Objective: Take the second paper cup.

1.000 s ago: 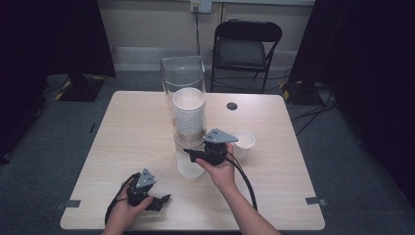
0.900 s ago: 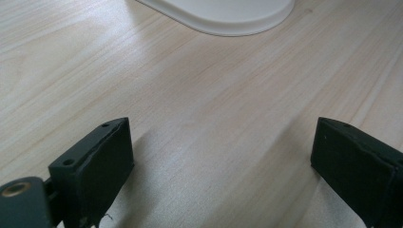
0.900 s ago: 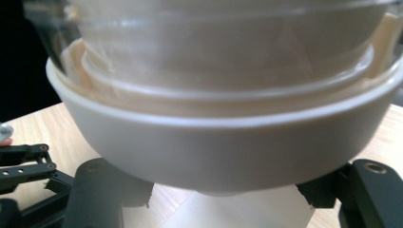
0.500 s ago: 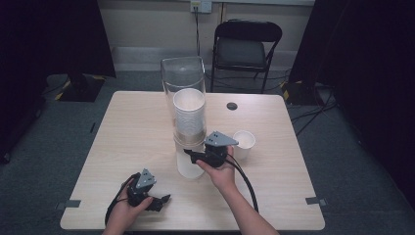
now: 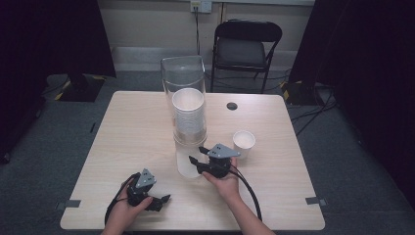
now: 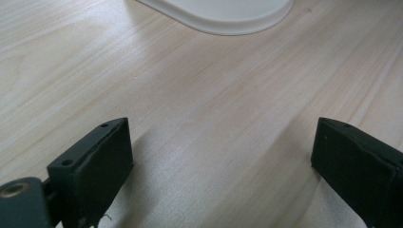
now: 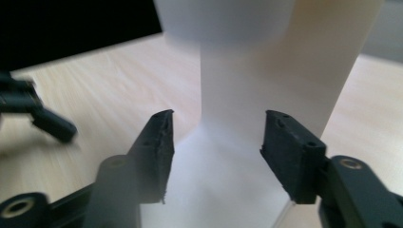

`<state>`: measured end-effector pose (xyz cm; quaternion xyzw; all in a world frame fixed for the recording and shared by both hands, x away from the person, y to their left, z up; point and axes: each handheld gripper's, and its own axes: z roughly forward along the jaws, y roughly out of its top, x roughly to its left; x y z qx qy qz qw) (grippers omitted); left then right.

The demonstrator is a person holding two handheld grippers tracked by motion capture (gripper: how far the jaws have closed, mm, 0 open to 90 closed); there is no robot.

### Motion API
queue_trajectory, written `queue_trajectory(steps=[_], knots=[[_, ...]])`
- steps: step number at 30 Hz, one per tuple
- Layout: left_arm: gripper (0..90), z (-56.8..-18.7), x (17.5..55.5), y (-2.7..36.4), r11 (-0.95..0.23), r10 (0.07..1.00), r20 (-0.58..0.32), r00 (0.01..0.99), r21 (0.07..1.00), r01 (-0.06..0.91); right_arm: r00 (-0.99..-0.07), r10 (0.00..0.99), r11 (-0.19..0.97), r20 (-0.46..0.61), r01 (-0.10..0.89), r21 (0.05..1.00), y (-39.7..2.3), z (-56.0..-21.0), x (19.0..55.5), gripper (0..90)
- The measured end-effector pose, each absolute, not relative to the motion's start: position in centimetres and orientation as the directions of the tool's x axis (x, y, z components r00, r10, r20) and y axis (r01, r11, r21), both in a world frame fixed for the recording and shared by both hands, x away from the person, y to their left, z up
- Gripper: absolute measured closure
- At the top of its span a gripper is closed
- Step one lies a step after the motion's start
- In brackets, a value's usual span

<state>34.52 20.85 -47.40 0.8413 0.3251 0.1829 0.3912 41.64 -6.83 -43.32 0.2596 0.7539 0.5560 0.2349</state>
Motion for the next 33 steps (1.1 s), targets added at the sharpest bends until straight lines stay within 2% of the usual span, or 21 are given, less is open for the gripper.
queue_trajectory(steps=[1, 4, 10, 14, 18, 20, 21, 30, 33], knots=[[5.5, -47.4, 34.6, 20.8, -0.485, 0.688, 0.053, 0.724, 0.775, 0.404, -0.748, 0.66, 0.236, -0.072, 0.115, 0.965, -6.9, -42.2, 41.7, 34.4], [5.3, -47.4, 34.6, 20.8, -0.486, 0.687, 0.054, 0.724, 0.775, 0.404, -0.743, 0.666, 0.214, -0.062, 0.111, 0.97, -6.9, -41.5, 41.9, 30.3], [5.3, -47.4, 34.6, 20.8, -0.486, 0.687, 0.054, 0.724, 0.775, 0.404, -0.743, 0.668, 0.168, -0.04, 0.098, 0.981, -6.1, -40.3, 41.7, 25.9], [5.2, -47.4, 34.6, 20.8, -0.483, 0.689, 0.053, 0.723, 0.777, 0.404, -0.741, 0.669, 0.135, -0.059, 0.043, 0.99, -5.2, -38.7, 41.9, 22.5], [5.0, -47.4, 34.6, 20.8, -0.483, 0.688, 0.053, 0.723, 0.777, 0.403, -0.751, 0.658, 0.131, -0.064, 0.03, 0.991, -4.5, -38.6, 42.4, 18.7], [5.0, -47.4, 34.6, 20.8, -0.485, 0.688, 0.053, 0.724, 0.776, 0.404, -0.755, 0.654, 0.118, -0.054, 0.031, 0.993, -4.5, -38.7, 42.5, 22.0], [5.0, -47.4, 34.6, 20.8, -0.485, 0.687, 0.053, 0.724, 0.775, 0.404, -0.736, 0.672, 0.137, -0.084, 0.013, 0.99, -4.5, -38.8, 42.5, 30.9], [5.0, -47.4, 34.6, 20.8, -0.485, 0.688, 0.052, 0.724, 0.775, 0.405, -0.731, 0.67, 0.16, -0.125, -0.023, 0.987, -4.6, -39.3, 42.5, 32.9], [4.9, -47.4, 34.6, 20.8, -0.485, 0.688, 0.053, 0.724, 0.776, 0.404, -0.731, 0.671, 0.205, -0.126, 0.019, 0.978, -4.5, -39.7, 42.4, 33.8]])
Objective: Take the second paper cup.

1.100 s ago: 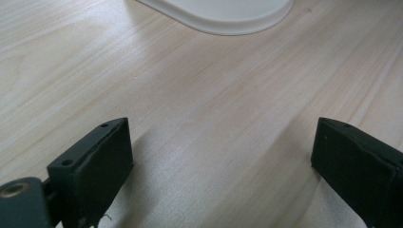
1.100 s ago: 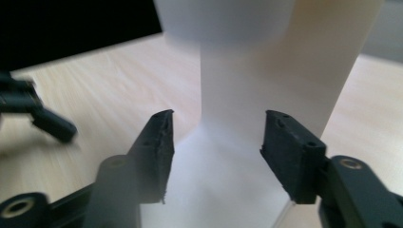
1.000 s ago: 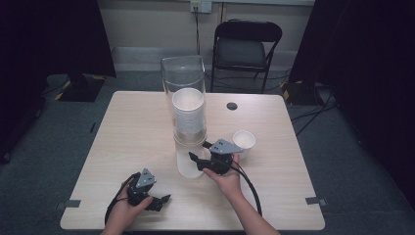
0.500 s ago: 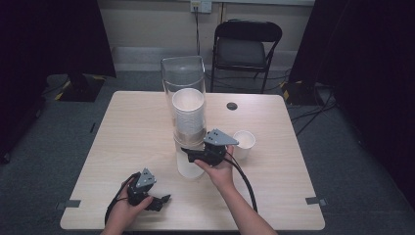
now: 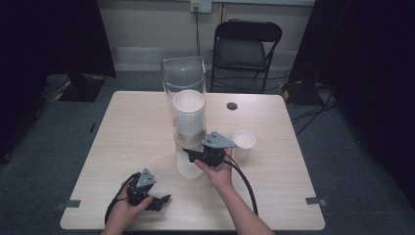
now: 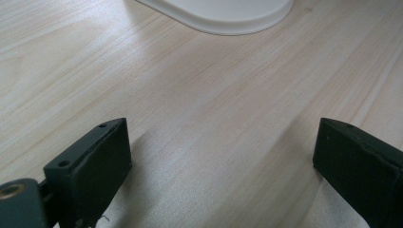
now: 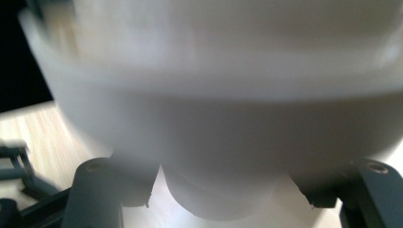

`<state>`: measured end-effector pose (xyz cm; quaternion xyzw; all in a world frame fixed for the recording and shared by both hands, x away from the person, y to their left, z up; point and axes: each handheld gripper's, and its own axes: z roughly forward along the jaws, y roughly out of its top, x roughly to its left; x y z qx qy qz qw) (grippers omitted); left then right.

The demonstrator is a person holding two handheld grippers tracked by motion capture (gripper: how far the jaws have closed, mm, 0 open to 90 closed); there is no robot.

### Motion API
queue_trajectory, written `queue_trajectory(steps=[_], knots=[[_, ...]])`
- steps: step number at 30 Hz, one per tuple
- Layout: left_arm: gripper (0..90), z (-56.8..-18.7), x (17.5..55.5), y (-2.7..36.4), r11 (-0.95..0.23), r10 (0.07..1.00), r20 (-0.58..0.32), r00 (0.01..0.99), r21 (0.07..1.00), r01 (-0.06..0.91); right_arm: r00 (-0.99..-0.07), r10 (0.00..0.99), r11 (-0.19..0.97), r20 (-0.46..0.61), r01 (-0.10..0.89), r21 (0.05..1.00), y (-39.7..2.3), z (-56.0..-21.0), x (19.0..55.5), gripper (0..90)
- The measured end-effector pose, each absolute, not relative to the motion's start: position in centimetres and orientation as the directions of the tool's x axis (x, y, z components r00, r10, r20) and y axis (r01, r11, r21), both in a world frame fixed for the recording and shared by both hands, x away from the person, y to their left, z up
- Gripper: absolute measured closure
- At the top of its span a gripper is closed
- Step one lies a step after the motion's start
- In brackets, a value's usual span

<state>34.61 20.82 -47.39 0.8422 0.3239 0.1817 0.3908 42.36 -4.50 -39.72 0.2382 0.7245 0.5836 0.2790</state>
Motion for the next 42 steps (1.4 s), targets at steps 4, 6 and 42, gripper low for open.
queue_trajectory(steps=[4, 6, 42], knots=[[5.0, -47.4, 34.6, 20.8, -0.485, 0.688, 0.054, 0.723, 0.776, 0.404, -0.745, 0.66, 0.205, -0.097, 0.054, 0.977, -5.0, -41.9, 42.4, 34.6], [4.8, -47.4, 34.6, 20.8, -0.484, 0.688, 0.053, 0.724, 0.776, 0.404, -0.745, 0.659, 0.231, -0.105, 0.067, 0.971, -4.7, -41.5, 42.4, 34.5], [4.9, -47.4, 34.5, 20.8, -0.487, 0.691, 0.061, 0.721, 0.775, 0.402, -0.746, 0.657, 0.199, -0.11, 0.031, 0.98, -5.0, -40.5, 42.4, 31.3]])
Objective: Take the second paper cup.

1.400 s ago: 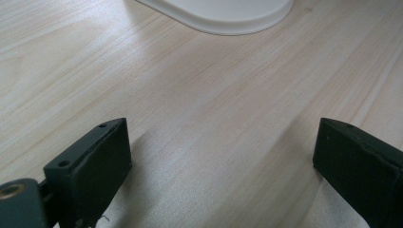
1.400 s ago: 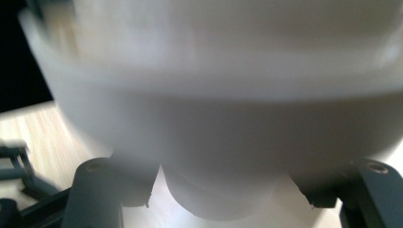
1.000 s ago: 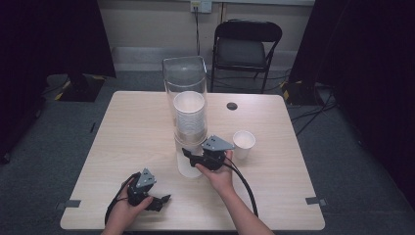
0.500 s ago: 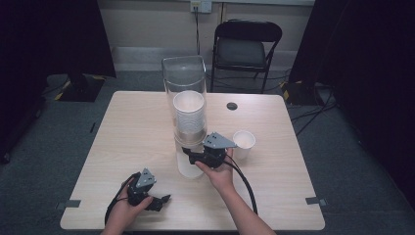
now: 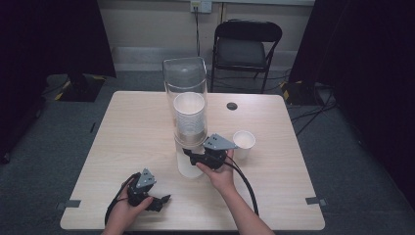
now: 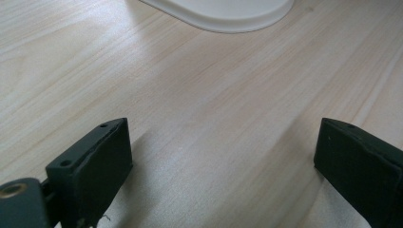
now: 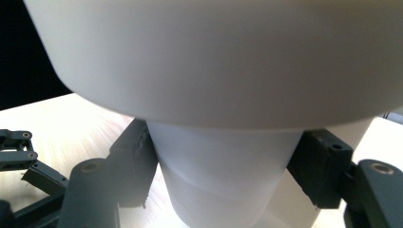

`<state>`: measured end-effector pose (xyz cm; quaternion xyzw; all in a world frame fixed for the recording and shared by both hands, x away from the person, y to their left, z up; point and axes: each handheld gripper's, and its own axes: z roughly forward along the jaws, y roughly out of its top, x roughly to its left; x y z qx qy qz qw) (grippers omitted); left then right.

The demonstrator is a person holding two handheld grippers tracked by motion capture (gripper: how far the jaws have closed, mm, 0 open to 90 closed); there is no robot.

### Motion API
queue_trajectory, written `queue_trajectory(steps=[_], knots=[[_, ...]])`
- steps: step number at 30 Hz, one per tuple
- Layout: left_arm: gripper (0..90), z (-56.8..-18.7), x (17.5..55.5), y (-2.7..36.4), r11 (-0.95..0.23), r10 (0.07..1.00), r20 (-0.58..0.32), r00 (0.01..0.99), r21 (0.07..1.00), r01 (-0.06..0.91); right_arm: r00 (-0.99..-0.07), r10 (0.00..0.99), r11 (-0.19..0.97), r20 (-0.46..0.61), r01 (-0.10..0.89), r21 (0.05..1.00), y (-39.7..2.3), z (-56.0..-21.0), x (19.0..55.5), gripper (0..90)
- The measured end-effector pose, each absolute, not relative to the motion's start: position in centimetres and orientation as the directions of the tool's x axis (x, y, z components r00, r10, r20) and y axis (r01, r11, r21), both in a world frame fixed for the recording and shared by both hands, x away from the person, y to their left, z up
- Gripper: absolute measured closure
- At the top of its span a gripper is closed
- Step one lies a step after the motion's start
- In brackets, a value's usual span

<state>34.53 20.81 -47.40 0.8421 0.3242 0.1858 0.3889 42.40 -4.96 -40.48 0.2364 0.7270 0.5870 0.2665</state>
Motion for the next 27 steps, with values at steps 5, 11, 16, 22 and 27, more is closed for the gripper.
queue_trajectory(steps=[5, 11, 16, 22, 27], knots=[[4.9, -47.41, 34.52, 20.8, -0.486, 0.691, 0.059, 0.72, 0.776, 0.402, -0.75, 0.653, 0.194, -0.106, 0.031, 0.98, -5.03, -40.59, 42.48, 31.4], [4.9, -47.42, 34.5, 20.82, -0.487, 0.691, 0.061, 0.72, 0.775, 0.402, -0.746, 0.658, 0.191, -0.105, 0.031, 0.981, -5.06, -40.73, 42.43, 31.4], [4.9, -47.42, 34.51, 20.83, -0.487, 0.691, 0.06, 0.72, 0.775, 0.402, -0.748, 0.656, 0.205, -0.107, 0.039, 0.978, -5.08, -40.68, 42.46, 31.5], [4.9, -47.42, 34.5, 20.82, -0.486, 0.691, 0.059, 0.72, 0.776, 0.403, -0.752, 0.653, 0.199, -0.092, 0.053, 0.979, -5.15, -40.8, 42.52, 31.8], [4.9, -47.42, 34.5, 20.82, -0.487, 0.691, 0.06, 0.72, 0.775, 0.402, -0.755, 0.651, 0.206, -0.079, 0.075, 0.976, -5.25, -41.33, 42.6, 32.8]])
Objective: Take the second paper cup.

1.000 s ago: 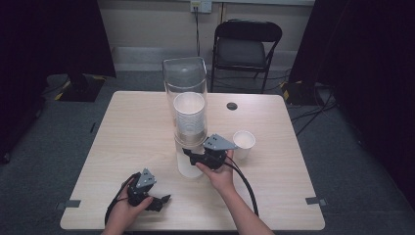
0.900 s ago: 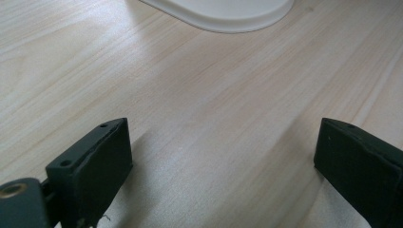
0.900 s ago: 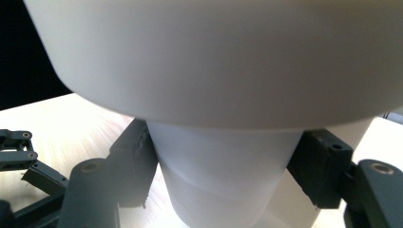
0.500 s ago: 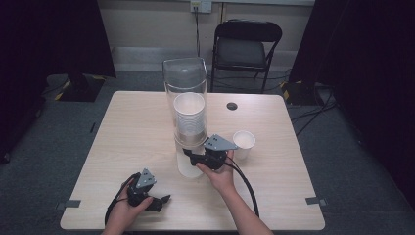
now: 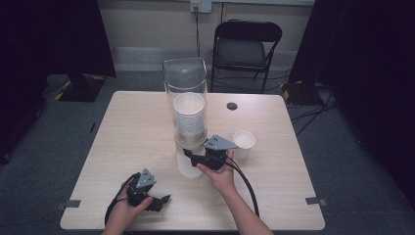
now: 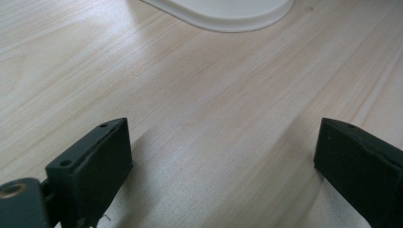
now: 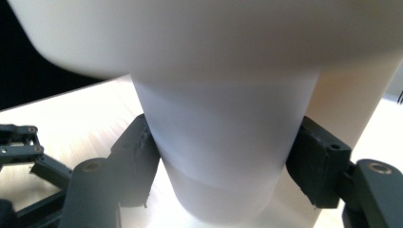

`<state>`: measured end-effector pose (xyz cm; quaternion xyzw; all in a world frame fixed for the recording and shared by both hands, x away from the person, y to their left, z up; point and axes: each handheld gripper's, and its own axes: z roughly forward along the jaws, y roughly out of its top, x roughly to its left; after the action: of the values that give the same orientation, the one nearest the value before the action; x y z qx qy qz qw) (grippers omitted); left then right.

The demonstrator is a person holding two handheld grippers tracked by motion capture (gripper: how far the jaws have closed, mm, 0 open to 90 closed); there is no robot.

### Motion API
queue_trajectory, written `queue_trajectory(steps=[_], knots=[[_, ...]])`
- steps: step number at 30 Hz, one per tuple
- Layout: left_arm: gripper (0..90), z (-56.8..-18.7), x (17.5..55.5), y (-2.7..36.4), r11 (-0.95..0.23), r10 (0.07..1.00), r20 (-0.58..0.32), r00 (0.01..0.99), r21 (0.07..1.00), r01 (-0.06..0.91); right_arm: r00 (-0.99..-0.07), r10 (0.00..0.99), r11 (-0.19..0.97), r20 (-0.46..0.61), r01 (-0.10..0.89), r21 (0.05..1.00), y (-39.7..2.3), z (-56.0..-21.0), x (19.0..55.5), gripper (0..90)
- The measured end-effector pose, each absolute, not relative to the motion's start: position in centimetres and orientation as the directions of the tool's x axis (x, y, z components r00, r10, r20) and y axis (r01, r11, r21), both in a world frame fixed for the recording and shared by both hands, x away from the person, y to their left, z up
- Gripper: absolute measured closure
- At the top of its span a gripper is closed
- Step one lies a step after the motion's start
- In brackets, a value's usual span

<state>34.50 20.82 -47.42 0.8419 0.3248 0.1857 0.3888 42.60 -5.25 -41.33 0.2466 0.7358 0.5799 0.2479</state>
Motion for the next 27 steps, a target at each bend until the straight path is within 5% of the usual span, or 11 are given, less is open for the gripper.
queue_trajectory(steps=[27], knots=[[4.9, -47.41, 34.49, 20.82, -0.487, 0.691, 0.062, 0.72, 0.776, 0.402, -0.752, 0.653, 0.273, -0.093, 0.119, 0.954, -5.38, -42.12, 42.63, 36.3]])
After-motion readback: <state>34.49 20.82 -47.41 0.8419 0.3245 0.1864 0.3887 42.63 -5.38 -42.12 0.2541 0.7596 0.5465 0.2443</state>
